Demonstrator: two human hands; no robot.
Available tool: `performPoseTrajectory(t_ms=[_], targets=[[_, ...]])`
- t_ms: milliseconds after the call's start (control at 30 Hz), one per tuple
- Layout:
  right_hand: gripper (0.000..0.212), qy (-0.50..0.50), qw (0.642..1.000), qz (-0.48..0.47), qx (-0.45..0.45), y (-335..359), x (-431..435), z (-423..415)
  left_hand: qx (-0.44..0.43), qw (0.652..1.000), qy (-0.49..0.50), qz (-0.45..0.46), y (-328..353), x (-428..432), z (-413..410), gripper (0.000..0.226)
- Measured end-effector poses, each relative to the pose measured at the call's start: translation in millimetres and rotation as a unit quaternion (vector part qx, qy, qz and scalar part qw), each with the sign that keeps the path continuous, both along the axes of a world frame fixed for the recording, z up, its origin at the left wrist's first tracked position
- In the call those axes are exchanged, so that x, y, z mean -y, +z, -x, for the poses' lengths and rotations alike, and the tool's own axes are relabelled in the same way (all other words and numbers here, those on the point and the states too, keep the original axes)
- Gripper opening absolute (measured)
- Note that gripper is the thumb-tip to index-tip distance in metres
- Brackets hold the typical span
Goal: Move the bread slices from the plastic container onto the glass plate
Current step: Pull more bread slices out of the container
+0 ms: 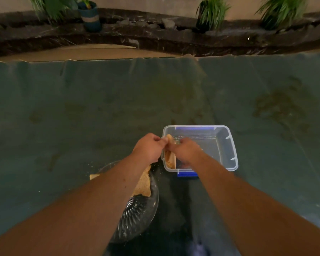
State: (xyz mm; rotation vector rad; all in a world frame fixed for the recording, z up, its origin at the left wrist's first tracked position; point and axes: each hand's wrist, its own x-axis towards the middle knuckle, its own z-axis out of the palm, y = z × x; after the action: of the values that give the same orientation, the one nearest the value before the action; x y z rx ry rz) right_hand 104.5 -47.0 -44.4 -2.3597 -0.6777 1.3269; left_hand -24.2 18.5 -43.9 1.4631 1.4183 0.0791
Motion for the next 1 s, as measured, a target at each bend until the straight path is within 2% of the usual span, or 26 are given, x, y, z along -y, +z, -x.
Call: performPoseTrajectory(t_ms=[167, 267, 333, 467, 567, 700, 800, 1000], targets=[[0.031, 0.018, 0.999, -0.037, -0.008, -17, 5, -3, -0.015, 1.000, 0.011, -0.006, -14, 4, -9, 0.027], [0.030, 0.008, 0.999, -0.042, 0.006, -23, 8, -5, -0.048, 0.998, 0.008, -0.029, -16, 6, -12, 0.034], [0.030, 0.012, 0.999, -0.045, 0.013, -26, 10, -6, -0.083, 0.994, -0.014, -0.075, -14, 9, -14, 0.034], [0.031, 0.019, 0.999, -0.047, 0.021, -25, 12, -7, -0.105, 0.981, -0.041, -0.157, -14, 13, -20, 0.023], [0.032, 0.043, 0.997, -0.043, 0.049, -18, 13, -9, -0.105, 0.981, -0.032, -0.159, -13, 14, -24, 0.015], [0.024, 0.036, 0.996, -0.070, 0.032, -6, 16, -10, -0.060, 0.991, 0.026, -0.114, -8, 13, -20, 0.019], [0.025, -0.024, 0.995, -0.101, 0.001, 7, 17, -7, 0.015, 0.992, 0.089, -0.088, 3, 11, -11, 0.017], [0.021, 0.015, 0.984, -0.167, 0.067, 38, 18, 9, 0.085, 0.983, 0.144, -0.078, 38, 3, 22, 0.018]])
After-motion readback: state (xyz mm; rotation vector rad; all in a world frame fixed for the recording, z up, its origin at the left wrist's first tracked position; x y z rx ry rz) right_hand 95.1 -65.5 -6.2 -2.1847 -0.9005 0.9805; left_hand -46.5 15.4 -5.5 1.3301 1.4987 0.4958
